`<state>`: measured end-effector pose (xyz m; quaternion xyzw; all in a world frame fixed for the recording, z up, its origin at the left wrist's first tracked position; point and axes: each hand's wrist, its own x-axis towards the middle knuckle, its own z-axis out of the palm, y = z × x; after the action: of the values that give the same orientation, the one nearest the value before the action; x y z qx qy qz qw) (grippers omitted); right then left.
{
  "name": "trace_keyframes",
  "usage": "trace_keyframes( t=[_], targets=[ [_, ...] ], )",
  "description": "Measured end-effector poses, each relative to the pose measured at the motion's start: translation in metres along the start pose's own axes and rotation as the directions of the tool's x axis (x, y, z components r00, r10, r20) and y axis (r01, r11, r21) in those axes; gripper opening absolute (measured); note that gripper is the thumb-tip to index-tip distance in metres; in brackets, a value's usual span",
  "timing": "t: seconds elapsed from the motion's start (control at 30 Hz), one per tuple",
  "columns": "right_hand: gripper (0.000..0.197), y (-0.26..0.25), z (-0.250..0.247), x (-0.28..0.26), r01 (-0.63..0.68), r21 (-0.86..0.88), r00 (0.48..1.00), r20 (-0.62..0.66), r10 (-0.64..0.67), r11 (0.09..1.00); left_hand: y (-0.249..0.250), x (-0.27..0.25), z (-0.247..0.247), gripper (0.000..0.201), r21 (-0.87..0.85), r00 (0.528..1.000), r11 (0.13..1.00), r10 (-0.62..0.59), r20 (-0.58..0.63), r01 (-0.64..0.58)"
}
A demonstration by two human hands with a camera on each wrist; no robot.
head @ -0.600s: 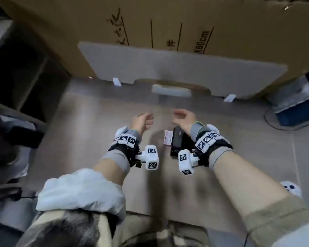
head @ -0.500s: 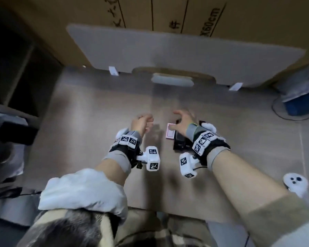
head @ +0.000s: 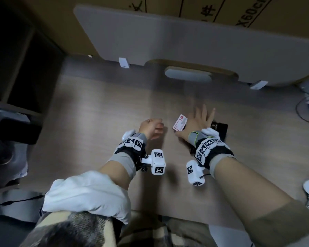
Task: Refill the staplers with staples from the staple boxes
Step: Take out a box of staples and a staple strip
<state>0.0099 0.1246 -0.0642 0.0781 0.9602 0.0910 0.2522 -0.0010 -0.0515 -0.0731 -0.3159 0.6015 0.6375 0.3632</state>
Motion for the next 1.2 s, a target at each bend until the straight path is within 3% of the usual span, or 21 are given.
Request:
trace_keyframes(
  t=[0.07,0.13,0.23,0.33,0.37,0.53,0.67,0.93,1.2],
  targets=[
    [0.105,-0.008,-0.023,-0.004,0.019,0.224,0.999,0.035,-0.028,0.974,0.006,-0.008,0.000,0.031,-0.001,0.997,1.000,-0.013,0.078,0.013],
    [0.108,-0.015,-0.039,-0.005,0.015,0.465,0.995,0.076,-0.057,0.885,0.015,-0.016,0.001,0.033,-0.031,0.989,0.999,-0.005,0.148,0.010],
    [0.079,-0.025,-0.050,-0.002,-0.026,0.681,0.997,0.072,-0.031,0.732,0.031,-0.024,-0.004,0.031,-0.094,0.991,0.995,0.042,0.128,-0.030],
    [0.041,-0.030,-0.052,-0.004,-0.055,0.906,0.990,0.103,-0.093,0.419,0.039,-0.025,-0.017,0.034,-0.047,0.996,0.997,0.057,0.067,-0.054],
    [0.030,-0.030,-0.049,-0.002,-0.049,0.934,0.992,0.087,-0.092,0.355,0.040,-0.024,-0.021,0.036,-0.018,0.996,0.998,0.060,0.059,-0.059],
    [0.008,-0.038,-0.037,-0.004,-0.015,0.942,0.988,0.066,-0.141,0.335,0.031,-0.020,-0.035,0.034,0.041,0.997,0.998,0.055,0.056,-0.057],
    [0.008,-0.042,-0.028,-0.007,-0.080,0.928,0.991,0.112,-0.067,0.363,0.021,-0.014,-0.042,0.033,0.014,0.996,0.998,0.061,0.062,-0.062],
    [0.014,-0.044,-0.015,-0.001,-0.232,0.916,0.972,0.205,0.114,0.328,0.010,-0.002,-0.056,0.027,0.030,0.996,0.997,0.076,-0.045,-0.075],
    [0.023,-0.055,0.018,0.010,-0.314,0.900,0.944,0.262,0.202,0.303,0.001,0.004,-0.068,0.024,0.005,0.996,1.000,-0.014,-0.086,0.014]
  ],
)
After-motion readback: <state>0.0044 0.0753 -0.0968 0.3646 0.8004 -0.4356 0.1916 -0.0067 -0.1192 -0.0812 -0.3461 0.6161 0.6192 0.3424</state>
